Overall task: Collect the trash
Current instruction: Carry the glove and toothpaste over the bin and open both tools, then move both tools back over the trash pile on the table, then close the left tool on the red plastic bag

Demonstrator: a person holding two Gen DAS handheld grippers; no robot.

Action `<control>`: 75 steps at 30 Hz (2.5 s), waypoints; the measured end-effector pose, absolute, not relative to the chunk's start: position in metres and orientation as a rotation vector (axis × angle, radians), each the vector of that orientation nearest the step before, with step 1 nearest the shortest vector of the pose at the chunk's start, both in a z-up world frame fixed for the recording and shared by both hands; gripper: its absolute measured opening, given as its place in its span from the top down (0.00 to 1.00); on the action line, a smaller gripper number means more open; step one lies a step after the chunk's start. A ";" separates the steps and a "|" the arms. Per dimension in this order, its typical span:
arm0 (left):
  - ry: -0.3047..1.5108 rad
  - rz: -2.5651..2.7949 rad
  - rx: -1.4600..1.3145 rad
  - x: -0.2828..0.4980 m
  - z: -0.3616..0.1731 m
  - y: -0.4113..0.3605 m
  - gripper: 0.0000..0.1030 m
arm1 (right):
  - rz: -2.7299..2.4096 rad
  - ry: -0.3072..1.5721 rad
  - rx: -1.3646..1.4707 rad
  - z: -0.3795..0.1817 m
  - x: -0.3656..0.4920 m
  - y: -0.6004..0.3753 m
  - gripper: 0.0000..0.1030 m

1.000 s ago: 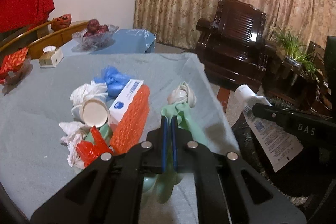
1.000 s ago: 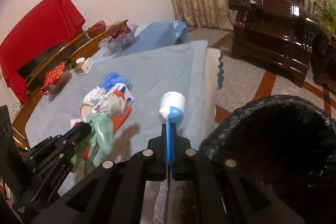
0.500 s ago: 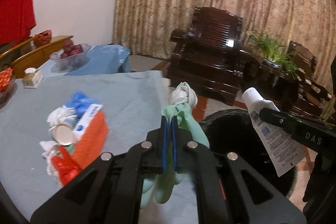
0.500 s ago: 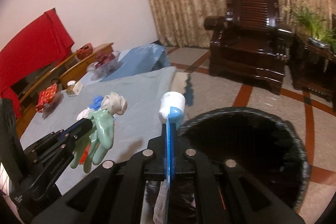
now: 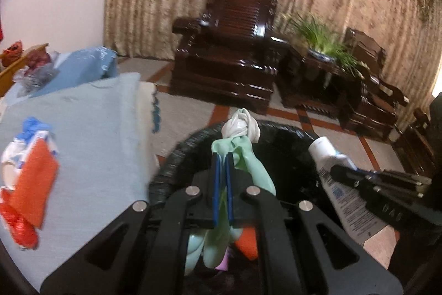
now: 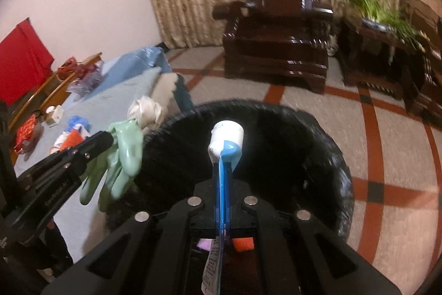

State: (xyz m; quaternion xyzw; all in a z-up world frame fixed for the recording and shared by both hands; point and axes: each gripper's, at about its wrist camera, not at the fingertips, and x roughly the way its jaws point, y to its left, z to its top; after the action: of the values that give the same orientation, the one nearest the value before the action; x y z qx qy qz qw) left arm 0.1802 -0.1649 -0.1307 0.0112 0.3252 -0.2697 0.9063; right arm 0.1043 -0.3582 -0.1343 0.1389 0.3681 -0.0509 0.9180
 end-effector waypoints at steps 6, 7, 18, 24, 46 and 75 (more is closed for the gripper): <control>0.706 -0.615 0.017 0.189 -0.145 -0.183 0.85 | -0.135 0.801 0.295 -0.155 0.102 -0.372 0.96; 0.706 -0.621 0.009 0.189 -0.147 -0.183 0.80 | -0.141 0.803 0.297 -0.157 0.101 -0.374 0.93; 0.628 -0.555 -0.017 0.183 -0.130 -0.147 0.27 | -0.170 0.759 0.281 -0.143 0.095 -0.371 0.34; 0.575 -0.455 -0.027 0.177 -0.109 -0.100 0.12 | -0.145 0.691 0.250 -0.119 0.103 -0.350 0.06; 0.553 0.012 -0.025 0.147 -0.112 0.110 0.12 | 0.179 0.598 0.124 -0.106 0.166 -0.161 0.06; 0.716 -0.001 0.005 0.189 -0.203 0.093 0.66 | 0.252 0.680 0.063 -0.160 0.208 -0.115 0.27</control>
State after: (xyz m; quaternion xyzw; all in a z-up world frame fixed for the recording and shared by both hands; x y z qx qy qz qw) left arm 0.1889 0.0934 -0.2034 0.0022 0.3506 -0.0007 0.9365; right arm 0.2077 -0.1151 -0.1599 0.0310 0.3325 0.1233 0.9345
